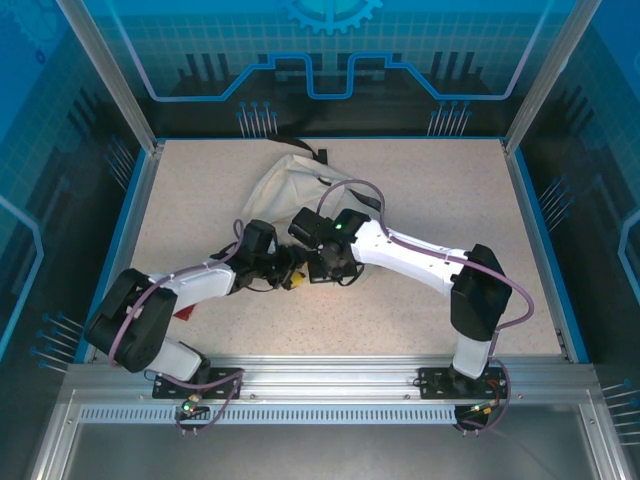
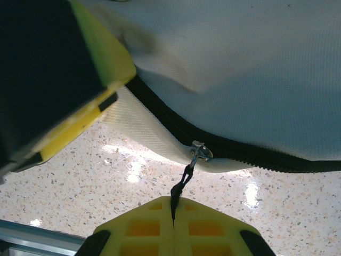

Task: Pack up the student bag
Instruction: Zip the student bag at the center of the table.

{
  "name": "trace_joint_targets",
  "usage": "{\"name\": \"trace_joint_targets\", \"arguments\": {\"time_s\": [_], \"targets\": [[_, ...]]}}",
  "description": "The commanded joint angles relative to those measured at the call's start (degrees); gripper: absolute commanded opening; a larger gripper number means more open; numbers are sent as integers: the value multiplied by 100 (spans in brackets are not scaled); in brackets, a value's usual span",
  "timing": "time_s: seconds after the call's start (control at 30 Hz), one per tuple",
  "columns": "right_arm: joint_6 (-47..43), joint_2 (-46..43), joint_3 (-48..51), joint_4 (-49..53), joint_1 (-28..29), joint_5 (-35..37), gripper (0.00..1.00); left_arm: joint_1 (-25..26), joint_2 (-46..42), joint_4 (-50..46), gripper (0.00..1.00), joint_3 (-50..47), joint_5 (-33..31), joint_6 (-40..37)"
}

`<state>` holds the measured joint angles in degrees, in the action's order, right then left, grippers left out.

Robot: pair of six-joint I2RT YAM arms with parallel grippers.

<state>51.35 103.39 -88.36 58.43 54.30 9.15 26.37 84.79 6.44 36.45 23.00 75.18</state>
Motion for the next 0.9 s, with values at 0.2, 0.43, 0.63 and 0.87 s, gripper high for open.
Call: {"name": "trace_joint_targets", "arguments": {"time_s": [0.2,0.43,0.63,0.87], "targets": [[-26,-303,89,367,-125,461,0,86,6,-258,12,117,-503,-20],[19,-479,224,1101,-469,1373,0,74,-42,-720,0,117,-916,-412],[-2,-728,429,1256,-780,1668,0,51,-29,-876,0,160,-1052,-588],[-108,-656,321,1248,-889,1693,0,31,-24,-1043,0,215,-1145,-718]]}}
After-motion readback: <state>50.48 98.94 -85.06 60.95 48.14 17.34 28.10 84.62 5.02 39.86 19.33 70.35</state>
